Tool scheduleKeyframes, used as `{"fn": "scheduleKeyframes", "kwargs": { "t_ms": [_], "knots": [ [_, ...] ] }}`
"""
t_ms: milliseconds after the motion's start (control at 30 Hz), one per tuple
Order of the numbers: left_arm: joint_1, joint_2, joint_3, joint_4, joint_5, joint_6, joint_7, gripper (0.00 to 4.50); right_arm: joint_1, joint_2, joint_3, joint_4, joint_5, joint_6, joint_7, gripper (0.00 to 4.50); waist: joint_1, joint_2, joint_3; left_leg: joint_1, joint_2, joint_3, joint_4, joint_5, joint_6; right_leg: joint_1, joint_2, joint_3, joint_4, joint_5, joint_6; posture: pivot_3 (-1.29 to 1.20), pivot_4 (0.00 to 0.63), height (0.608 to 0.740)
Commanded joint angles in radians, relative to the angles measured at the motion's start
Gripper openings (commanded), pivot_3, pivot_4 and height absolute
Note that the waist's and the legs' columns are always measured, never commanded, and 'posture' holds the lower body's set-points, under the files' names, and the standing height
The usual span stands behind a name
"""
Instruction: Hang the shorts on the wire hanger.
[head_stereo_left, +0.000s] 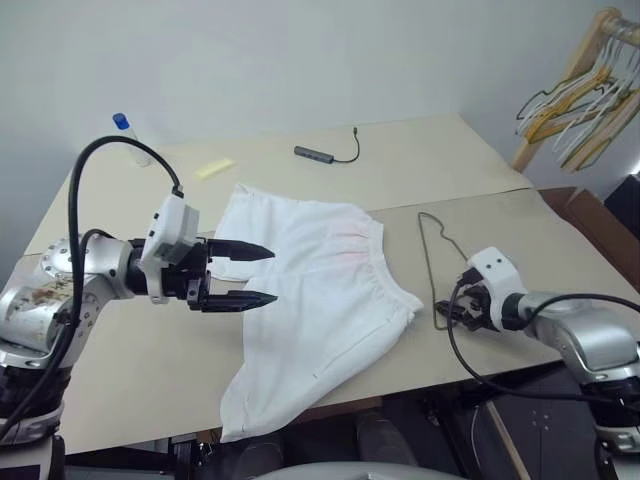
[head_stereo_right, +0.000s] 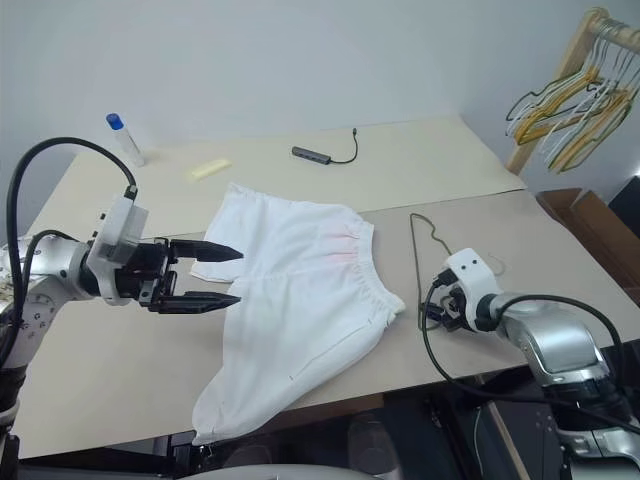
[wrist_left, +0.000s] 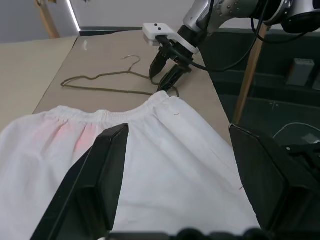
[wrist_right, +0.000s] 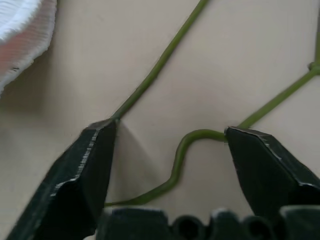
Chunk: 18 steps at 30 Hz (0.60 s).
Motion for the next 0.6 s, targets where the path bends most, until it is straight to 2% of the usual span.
{"fn": "scheduleKeyframes", "kwargs": {
  "t_ms": [33,167,233,333,400,600],
  "knots": [
    [0.015,-0.008,0.049,-0.029,0.004,-0.023,0.023,3.48,0.019,-0.007,-0.031,-0.007,-0.016,0.068,-0.019,2.62,0.006,0.000,0.000,0.000,0.000,0.000,0.000,0.000,0.000,0.000,0.000,0.000,0.000,0.000,0.000,-0.19,0.000,0.740],
    [0.043,-0.018,0.055,-0.052,0.006,-0.030,0.037,3.48,0.040,-0.011,-0.032,-0.025,-0.031,0.077,-0.023,1.18,0.026,-0.001,-0.001,0.000,0.000,0.000,0.000,0.000,0.000,0.000,0.000,-0.001,0.000,0.000,0.000,-0.19,0.000,0.740],
    [0.045,-0.021,0.054,-0.055,0.009,-0.033,0.041,3.48,0.058,-0.005,-0.044,-0.048,-0.044,0.017,-0.016,0.51,0.029,-0.001,-0.001,0.000,0.000,0.000,0.000,0.000,0.000,0.000,0.000,-0.001,0.000,0.000,0.000,-0.19,0.000,0.740],
    [0.040,-0.025,0.052,-0.056,0.012,-0.033,0.048,3.48,0.073,0.002,-0.074,-0.070,-0.080,-0.075,-0.027,0.51,0.029,-0.001,-0.001,0.000,0.000,0.000,0.000,0.000,0.000,0.000,0.000,-0.001,0.000,-0.001,0.001,-0.20,0.000,0.740],
    [0.037,-0.027,0.049,-0.056,0.011,-0.033,0.048,3.48,0.064,0.008,-0.116,-0.078,-0.077,-0.066,-0.037,0.51,0.026,-0.001,-0.001,0.000,0.000,0.000,0.000,0.000,0.000,0.000,0.000,-0.001,0.000,-0.002,0.004,-0.20,0.000,0.740],
    [0.034,-0.029,0.048,-0.042,0.016,-0.038,0.037,3.48,0.059,0.017,-0.204,-0.193,-0.029,0.114,-0.044,2.48,0.019,-0.001,0.000,0.000,0.000,0.000,0.000,0.000,0.000,-0.001,0.001,0.000,0.000,-0.001,0.002,-0.20,0.000,0.740]
  ]
}}
